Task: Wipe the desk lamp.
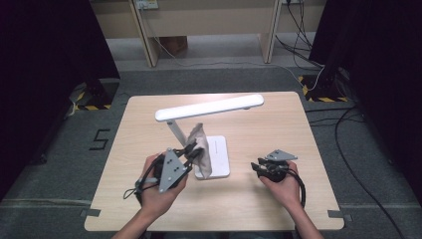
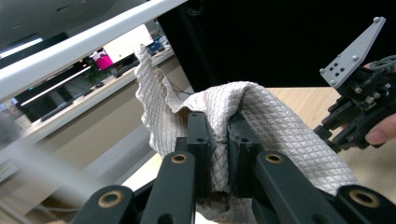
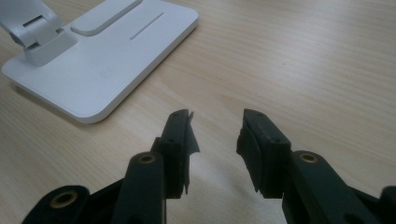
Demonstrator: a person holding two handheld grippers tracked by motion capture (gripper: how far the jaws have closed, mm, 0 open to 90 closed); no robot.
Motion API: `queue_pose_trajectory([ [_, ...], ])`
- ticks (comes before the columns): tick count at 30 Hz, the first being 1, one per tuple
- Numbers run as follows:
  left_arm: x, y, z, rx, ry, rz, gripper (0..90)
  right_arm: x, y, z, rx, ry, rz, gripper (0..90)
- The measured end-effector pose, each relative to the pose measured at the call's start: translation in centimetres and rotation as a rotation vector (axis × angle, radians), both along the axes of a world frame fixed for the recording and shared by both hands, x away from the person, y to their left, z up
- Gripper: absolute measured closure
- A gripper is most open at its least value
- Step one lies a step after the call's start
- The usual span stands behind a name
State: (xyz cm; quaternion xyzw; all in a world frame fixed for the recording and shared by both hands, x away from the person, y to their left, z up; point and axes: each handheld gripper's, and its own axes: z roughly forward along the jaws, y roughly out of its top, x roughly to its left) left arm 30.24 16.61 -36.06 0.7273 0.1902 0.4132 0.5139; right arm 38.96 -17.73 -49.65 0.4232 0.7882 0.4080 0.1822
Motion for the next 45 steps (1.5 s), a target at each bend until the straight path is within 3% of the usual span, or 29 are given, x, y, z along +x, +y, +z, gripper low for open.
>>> queue_pose_trajectory([
  [8, -2.3, 4.9, -0.2, -0.033, -0.008, 0.097, 81.6, 0.2, 1.4, 0.2, -0.016, -0.003, 0.038, 62.8],
  [14, -0.9, 7.3, 0.4, -0.073, -0.004, 0.157, 81.6, 0.9, 3.0, 0.8, -0.024, -0.015, 0.072, 63.3],
  [22, 1.8, 7.1, 1.8, -0.14, -0.014, 0.142, 81.7, 2.0, 5.5, 1.3, -0.03, -0.024, 0.113, 64.4],
  [28, 2.9, 6.5, 2.2, -0.152, -0.001, 0.13, 81.7, 3.0, 7.2, 0.8, -0.028, -0.012, 0.137, 65.7],
  [32, 3.2, 6.6, 2.3, -0.173, 0.001, 0.14, 81.8, 3.3, 8.2, 0.4, -0.02, -0.007, 0.144, 66.1],
  [45, 3.3, 6.9, 2.3, -0.167, 0.01, 0.158, 81.8, 4.0, 9.8, -0.5, -0.019, 0.005, 0.156, 68.4],
])
